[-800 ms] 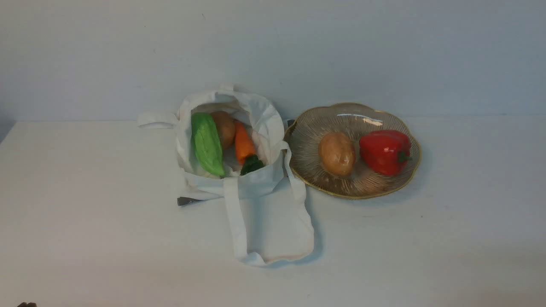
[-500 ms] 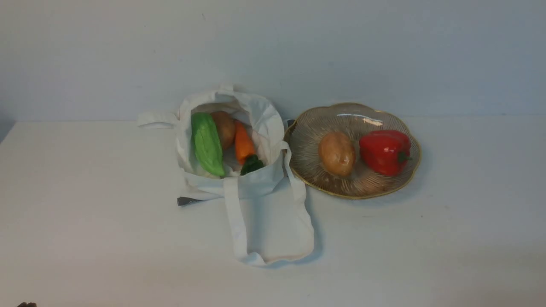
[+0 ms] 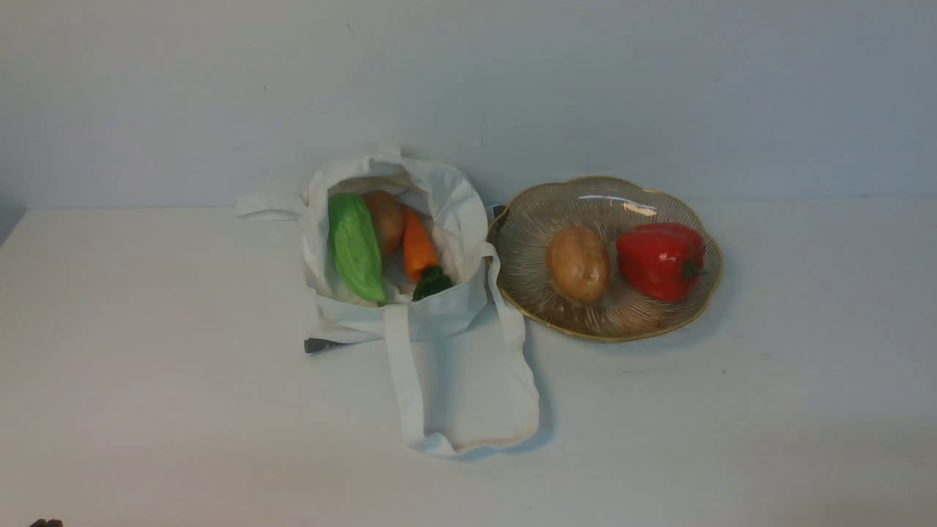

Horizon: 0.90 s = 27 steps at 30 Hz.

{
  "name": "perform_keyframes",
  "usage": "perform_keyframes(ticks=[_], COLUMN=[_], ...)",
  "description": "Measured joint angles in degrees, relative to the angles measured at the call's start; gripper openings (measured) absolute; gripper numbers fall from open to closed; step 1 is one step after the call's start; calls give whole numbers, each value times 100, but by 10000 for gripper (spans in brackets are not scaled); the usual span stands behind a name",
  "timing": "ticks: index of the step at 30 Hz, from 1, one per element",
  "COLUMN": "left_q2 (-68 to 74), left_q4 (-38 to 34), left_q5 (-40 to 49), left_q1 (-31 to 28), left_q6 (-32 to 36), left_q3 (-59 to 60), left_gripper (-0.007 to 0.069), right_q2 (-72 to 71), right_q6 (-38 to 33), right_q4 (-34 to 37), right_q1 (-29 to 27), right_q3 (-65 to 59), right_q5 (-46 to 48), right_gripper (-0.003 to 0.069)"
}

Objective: Take vegetables from cloth bag on white table place on plate.
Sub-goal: 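Reach into the cloth bag and grasp the green cucumber with the left gripper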

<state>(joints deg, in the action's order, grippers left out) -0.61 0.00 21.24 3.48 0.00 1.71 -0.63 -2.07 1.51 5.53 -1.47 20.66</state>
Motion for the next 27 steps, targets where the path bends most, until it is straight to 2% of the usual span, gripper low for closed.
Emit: perform_keyframes(ticks=[15, 17, 19, 22, 25, 27], left_q2=[0, 0, 0, 0, 0, 0], left_q4=[0, -193, -598, -2056, -3952, -4535], left_q5=[0, 0, -22, -39, -45, -60], left_q1=[0, 0, 0, 0, 0, 0], left_q6=[0, -146, -384, -1254, -2158, -2356], left_q3=[0, 0, 0, 0, 0, 0], left_gripper=[-5, -5, -5, -5, -5, -5], right_q2=[0, 0, 0, 0, 0, 0], right_q6=[0, 0, 0, 0, 0, 0], right_q4=[0, 0, 0, 0, 0, 0], right_q1=[0, 0, 0, 0, 0, 0], right_q3=[0, 0, 0, 0, 0, 0], right_q5=[0, 0, 0, 0, 0, 0], right_gripper=[22, 22, 22, 22, 22, 22])
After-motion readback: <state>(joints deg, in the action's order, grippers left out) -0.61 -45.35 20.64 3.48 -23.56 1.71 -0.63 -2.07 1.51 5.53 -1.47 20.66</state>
